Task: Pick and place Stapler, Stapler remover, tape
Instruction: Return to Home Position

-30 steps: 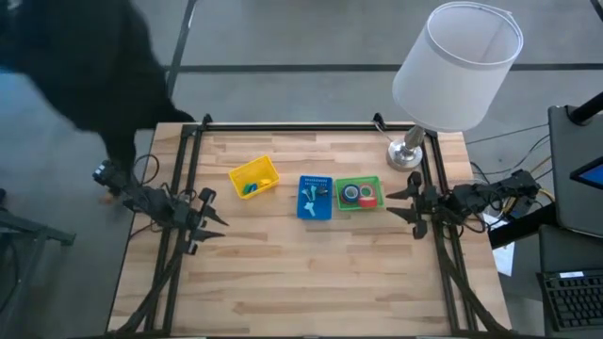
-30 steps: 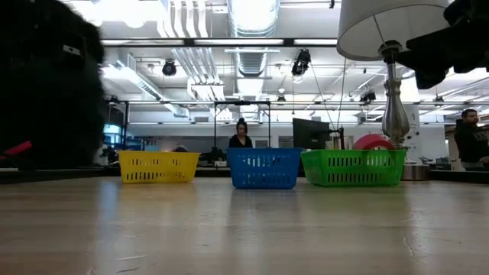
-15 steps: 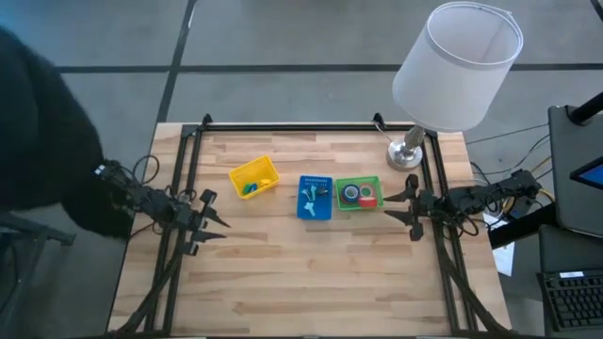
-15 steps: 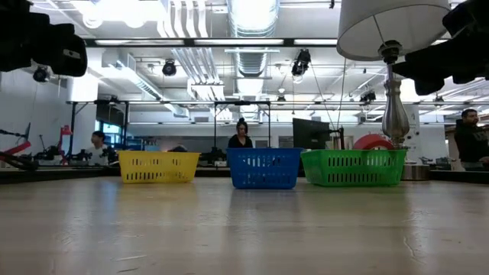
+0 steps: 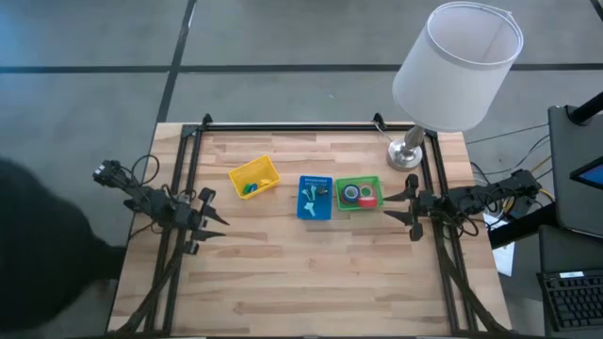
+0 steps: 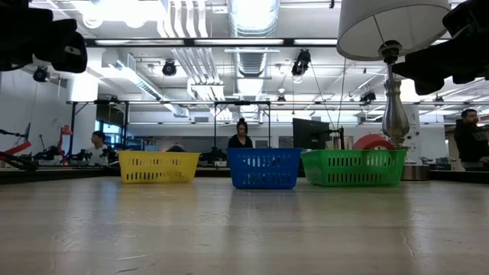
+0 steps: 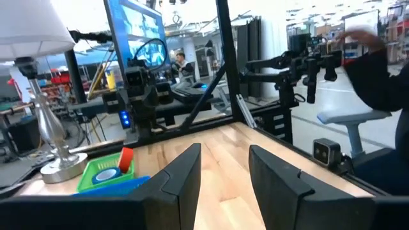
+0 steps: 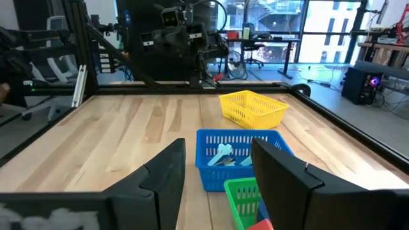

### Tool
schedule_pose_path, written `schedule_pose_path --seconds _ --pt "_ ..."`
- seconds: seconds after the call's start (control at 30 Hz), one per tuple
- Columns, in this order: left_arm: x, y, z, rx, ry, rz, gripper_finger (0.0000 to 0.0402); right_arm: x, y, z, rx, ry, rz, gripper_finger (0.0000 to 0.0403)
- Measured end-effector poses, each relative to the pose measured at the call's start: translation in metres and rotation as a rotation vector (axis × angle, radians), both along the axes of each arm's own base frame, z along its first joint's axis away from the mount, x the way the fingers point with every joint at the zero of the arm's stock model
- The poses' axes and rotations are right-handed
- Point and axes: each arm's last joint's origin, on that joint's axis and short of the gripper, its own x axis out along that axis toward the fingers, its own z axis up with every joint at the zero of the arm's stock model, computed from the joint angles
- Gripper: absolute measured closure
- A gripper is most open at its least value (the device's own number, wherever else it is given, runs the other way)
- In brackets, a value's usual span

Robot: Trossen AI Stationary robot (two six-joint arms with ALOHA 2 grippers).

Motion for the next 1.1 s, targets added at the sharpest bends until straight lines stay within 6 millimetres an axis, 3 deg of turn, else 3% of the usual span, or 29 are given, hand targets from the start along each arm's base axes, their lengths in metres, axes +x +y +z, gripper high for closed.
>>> schedule_pose_path --seconds 0.47,1.1 --pt "0.0001 -0.0001 -0.0004 -0.059 0.023 -0.006 0.0266 0.0000 0.0000 0.0000 -0.001 0.000 0.000 0.0243" --pt "0.0001 -0.0001 -0.0003 -0.061 0.022 -0.008 0.0266 0.0000 0.0000 0.0000 0.003 0.000 -0.001 0.0230"
